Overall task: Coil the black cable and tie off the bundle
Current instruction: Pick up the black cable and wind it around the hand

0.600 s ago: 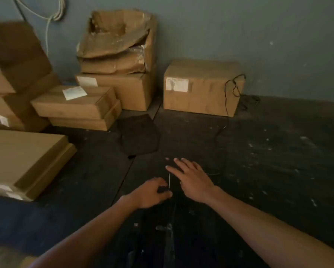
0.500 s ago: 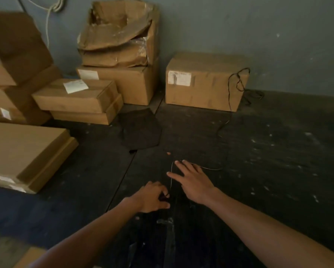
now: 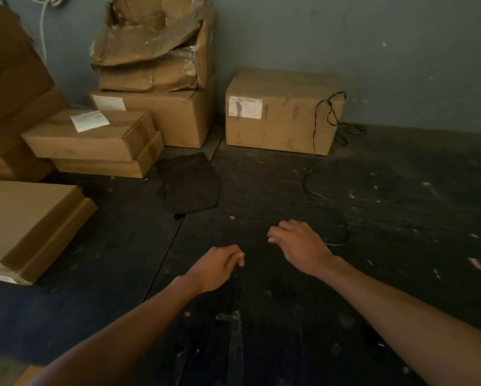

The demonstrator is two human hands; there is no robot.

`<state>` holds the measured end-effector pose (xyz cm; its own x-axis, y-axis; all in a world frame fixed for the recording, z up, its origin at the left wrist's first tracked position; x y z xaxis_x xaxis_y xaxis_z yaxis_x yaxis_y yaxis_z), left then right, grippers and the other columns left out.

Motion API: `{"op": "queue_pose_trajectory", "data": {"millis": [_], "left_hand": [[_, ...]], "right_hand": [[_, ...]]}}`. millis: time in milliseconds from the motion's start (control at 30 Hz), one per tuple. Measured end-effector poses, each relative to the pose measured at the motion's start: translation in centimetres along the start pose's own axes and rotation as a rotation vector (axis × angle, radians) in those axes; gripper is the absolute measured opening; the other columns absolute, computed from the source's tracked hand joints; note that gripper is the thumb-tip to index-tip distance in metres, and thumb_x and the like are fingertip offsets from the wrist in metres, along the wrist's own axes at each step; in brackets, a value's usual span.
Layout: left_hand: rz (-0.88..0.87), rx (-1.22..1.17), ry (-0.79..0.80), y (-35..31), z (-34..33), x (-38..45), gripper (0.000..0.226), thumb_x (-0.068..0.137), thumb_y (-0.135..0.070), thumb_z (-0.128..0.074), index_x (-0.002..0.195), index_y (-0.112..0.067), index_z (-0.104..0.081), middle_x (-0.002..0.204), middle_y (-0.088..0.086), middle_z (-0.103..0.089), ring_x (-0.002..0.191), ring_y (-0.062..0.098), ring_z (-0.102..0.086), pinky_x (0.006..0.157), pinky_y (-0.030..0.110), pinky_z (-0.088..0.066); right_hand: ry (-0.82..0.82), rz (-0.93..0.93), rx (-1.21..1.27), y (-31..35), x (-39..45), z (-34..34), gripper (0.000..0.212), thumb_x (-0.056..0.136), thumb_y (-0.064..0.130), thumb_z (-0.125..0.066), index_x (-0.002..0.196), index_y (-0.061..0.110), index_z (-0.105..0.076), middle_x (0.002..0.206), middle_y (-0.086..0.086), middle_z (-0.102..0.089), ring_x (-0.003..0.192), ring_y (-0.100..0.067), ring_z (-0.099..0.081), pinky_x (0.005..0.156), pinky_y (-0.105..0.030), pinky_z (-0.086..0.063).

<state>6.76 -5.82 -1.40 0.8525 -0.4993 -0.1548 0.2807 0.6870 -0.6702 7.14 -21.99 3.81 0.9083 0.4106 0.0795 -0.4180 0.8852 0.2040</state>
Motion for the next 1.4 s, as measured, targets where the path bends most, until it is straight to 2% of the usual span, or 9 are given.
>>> {"op": "queue_pose_trajectory", "data": {"millis": [100,233,533,733,900,1033,1167,1267,1400], "left_hand": [[-0.024,-0.092,-0.023,-1.1,0.6,0.6,0.025,0.104,-0.027,-0.037,0.091,-0.025,-0.059,0.072,-0.003,-0.056,0.064,0.014,-0.054,0.066,0.039,-0.051],[-0.043,-0.224,-0.053,-3.1,1.2,1.0,0.029,0.104,-0.025,-0.034,0.095,-0.015,-0.059,0.072,0.003,-0.051,0.065,0.017,-0.05,0.067,0.044,-0.051],[-0.135,-0.554,0.077,-9.8,1.7,2.5,0.028,0.105,-0.019,-0.032,0.108,-0.009,-0.058,0.069,-0.002,-0.055,0.072,0.016,-0.059,0.074,0.024,-0.053],[-0.153,-0.63,0.052,-12.8,3.7,2.7,0.036,0.102,-0.033,-0.036,0.088,-0.011,-0.061,0.052,-0.003,-0.051,0.066,0.017,-0.064,0.079,0.031,-0.053],[-0.205,-0.939,0.168,-16.2,5.4,1.9,0.03,0.096,-0.03,-0.043,0.099,-0.009,-0.066,0.071,0.004,-0.061,0.081,0.022,-0.066,0.087,0.04,-0.053],[-0.31,-1.174,0.207,-19.1,8.5,2.0,0.031,0.098,-0.022,-0.044,0.117,-0.011,-0.065,0.09,0.009,-0.069,0.099,0.028,-0.067,0.098,0.053,-0.049],[-0.375,-1.362,0.149,-21.8,12.4,3.8,0.033,0.101,-0.024,-0.04,0.122,-0.019,-0.064,0.107,0.011,-0.073,0.112,0.03,-0.066,0.097,0.06,-0.047],[-0.406,-1.344,0.105,-23.3,14.8,5.7,0.032,0.103,-0.031,-0.038,0.128,-0.028,-0.059,0.132,0.008,-0.064,0.125,0.029,-0.058,0.101,0.065,-0.04],[-0.401,-1.218,0.045,-23.8,17.1,8.1,0.031,0.103,-0.036,-0.038,0.128,-0.035,-0.057,0.138,0.001,-0.06,0.129,0.025,-0.054,0.109,0.072,-0.02]], "right_hand": [[-0.102,-0.126,0.104,-3.2,0.0,3.0,0.018,0.102,0.029,-0.044,0.11,0.027,-0.06,0.099,0.01,-0.054,0.095,-0.01,-0.055,0.087,-0.034,-0.048],[-0.221,-0.216,0.178,-6.6,0.0,6.5,0.016,0.102,0.031,-0.043,0.101,0.026,-0.058,0.094,0.003,-0.056,0.086,-0.015,-0.058,0.074,-0.036,-0.051],[-0.461,-0.302,0.358,-10.0,-0.5,12.1,0.012,0.101,0.028,-0.049,0.102,0.026,-0.06,0.08,0.007,-0.059,0.073,-0.009,-0.058,0.064,-0.033,-0.049],[-0.572,-0.362,0.468,-11.6,-0.9,14.9,0.015,0.101,0.029,-0.049,0.103,0.021,-0.062,0.077,-0.007,-0.062,0.064,-0.015,-0.055,0.059,-0.034,-0.045],[-0.599,-0.364,0.485,-11.8,-0.8,16.2,0.015,0.101,0.03,-0.049,0.103,0.021,-0.061,0.078,-0.001,-0.061,0.066,-0.013,-0.055,0.059,-0.027,-0.043],[-0.518,-0.327,0.481,-10.9,-0.3,15.0,0.012,0.101,0.029,-0.049,0.1,0.026,-0.06,0.076,0.002,-0.061,0.065,-0.009,-0.056,0.059,-0.027,-0.042],[-0.316,-0.204,0.462,-7.6,0.7,12.0,0.014,0.101,0.031,-0.047,0.098,0.033,-0.06,0.077,0.001,-0.063,0.064,-0.01,-0.06,0.061,-0.037,-0.053],[-0.129,-0.16,0.442,-4.3,1.6,10.0,0.022,0.103,0.035,-0.04,0.112,0.029,-0.06,0.07,0.003,-0.059,0.055,-0.004,-0.054,0.055,-0.027,-0.046],[0.129,-0.14,0.345,-0.3,1.9,7.5,0.027,0.104,0.039,-0.035,0.125,0.033,-0.051,0.083,0.007,-0.058,0.072,-0.005,-0.058,0.067,-0.027,-0.048]]}}
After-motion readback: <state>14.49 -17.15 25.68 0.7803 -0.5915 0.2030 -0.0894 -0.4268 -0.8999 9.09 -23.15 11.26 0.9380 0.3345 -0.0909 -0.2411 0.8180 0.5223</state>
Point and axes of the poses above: each hand's wrist, its own x-axis towards the middle knuckle, its own z-axis out of the back of the hand, y = z × x, the point moved 8 cm from there along x, towards the middle knuckle
